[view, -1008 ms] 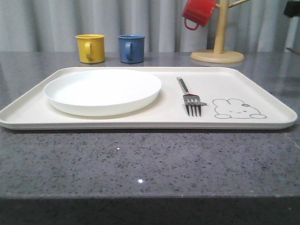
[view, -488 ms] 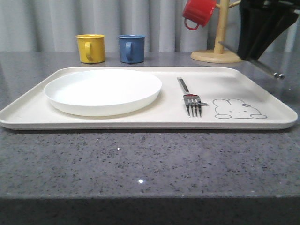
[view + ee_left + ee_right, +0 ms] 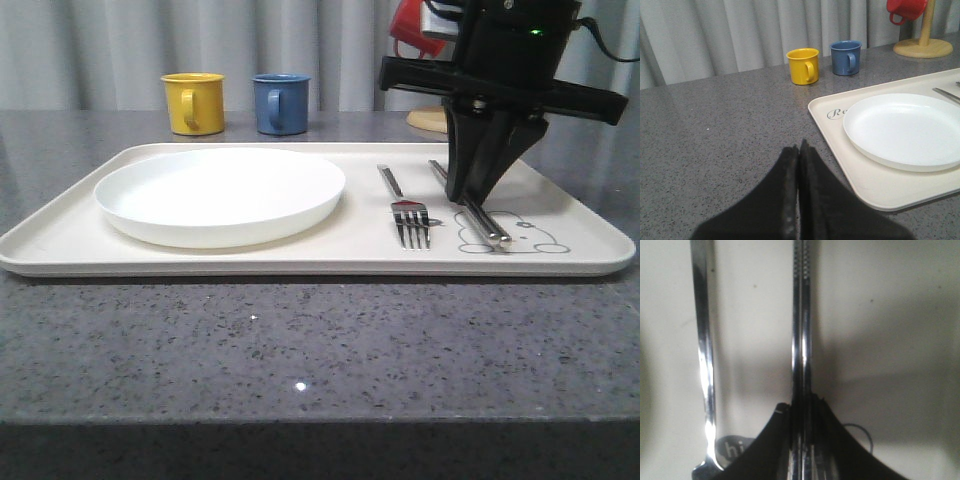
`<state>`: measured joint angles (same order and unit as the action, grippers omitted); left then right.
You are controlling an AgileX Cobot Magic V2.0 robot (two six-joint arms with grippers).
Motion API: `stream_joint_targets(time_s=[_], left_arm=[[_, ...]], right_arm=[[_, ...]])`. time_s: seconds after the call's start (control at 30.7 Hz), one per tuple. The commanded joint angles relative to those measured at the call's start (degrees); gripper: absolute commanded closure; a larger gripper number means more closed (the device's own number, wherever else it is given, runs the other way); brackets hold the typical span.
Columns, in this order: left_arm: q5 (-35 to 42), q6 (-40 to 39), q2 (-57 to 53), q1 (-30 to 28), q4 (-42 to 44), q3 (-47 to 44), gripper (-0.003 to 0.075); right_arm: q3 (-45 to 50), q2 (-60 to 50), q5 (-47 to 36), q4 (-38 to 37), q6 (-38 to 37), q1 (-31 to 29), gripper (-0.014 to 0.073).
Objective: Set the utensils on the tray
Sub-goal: 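Place the chopsticks on the tray next to the fork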
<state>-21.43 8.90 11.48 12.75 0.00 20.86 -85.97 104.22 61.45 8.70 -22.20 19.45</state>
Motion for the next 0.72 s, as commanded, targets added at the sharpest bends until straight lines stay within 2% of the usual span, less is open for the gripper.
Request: stream_joint_targets(time_s=[0.0,0.13,0.29,0.36,0.52,0.68], left_arm=[[4.5,-0.7,0.4,0.0,-0.6,1.4,0.0739],[4.5,-0.7,0.4,0.0,-0.6,1.4,0.0739],[4.5,-0.7,0.4,0.0,-0.6,1.4,0.0739],[4.5,-0.7,0.4,0.0,-0.6,1.4,0.0739],[4.5,-0.7,0.4,0.0,-0.6,1.4,0.0739],[4.5,-0.7,0.4,0.0,-0.6,1.4,0.0739]], right_arm=[[-1.8,-2.0,-1.6,-0.2,-0.2,-0.1,0.0552],[-1.7,-1.4,-1.3,-0.2,-0.2,-0.1,0.0485],[-1.8,-2.0,-0.7,-0.4,-0.2,-0.1,0.0318],[-1.9,-3.0,0.0,-1.5,-0.2,-0.2,0.0277],[-4.3,-8.0,4.1,-7.8,0.2,-2.4,0.0270],[-5.7,-13.3,5.9,-9.4,5.7,-8.9,0.0270]])
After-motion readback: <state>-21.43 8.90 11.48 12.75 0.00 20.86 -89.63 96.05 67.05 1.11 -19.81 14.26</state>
